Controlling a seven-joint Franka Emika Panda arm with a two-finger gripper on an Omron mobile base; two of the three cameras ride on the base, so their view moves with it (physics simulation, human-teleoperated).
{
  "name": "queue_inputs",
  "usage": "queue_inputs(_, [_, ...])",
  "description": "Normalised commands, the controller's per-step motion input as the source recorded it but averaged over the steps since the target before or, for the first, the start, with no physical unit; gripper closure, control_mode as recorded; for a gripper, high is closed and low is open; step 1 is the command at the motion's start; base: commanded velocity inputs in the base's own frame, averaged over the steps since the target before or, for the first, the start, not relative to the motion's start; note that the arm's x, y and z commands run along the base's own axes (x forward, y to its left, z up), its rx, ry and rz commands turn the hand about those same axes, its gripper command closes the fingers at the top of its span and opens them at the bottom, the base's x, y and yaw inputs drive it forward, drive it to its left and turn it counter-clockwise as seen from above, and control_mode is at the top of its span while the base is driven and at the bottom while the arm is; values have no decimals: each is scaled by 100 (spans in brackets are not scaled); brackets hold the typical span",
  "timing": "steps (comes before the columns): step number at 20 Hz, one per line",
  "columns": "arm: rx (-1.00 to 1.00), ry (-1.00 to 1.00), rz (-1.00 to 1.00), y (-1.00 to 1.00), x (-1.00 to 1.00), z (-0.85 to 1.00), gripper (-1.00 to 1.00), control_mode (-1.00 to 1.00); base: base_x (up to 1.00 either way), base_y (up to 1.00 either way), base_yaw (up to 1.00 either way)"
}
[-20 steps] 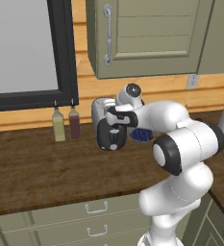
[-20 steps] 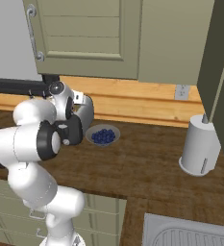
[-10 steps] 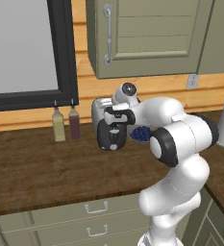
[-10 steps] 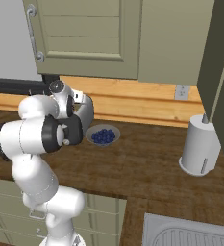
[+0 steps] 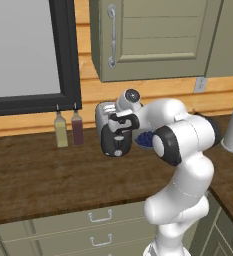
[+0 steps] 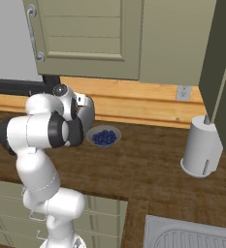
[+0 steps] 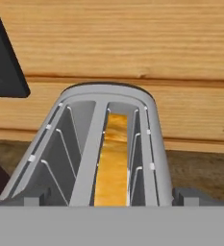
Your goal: Start the toaster. Once the lever pops up, take the bread to the plate on the dining counter.
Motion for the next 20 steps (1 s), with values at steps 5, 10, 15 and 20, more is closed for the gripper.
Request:
queue_inputs(5, [0,0,0,0,24,-12,-100,-100,0,0,0])
queue_inputs(10, [0,0,0,0,8,0,-100,-100,0,0,0])
queue_inputs(15, [0,0,0,0,0,0,100,-100,0,0,0])
queue_inputs(20, [0,0,0,0,0,0,100,-100,0,0,0])
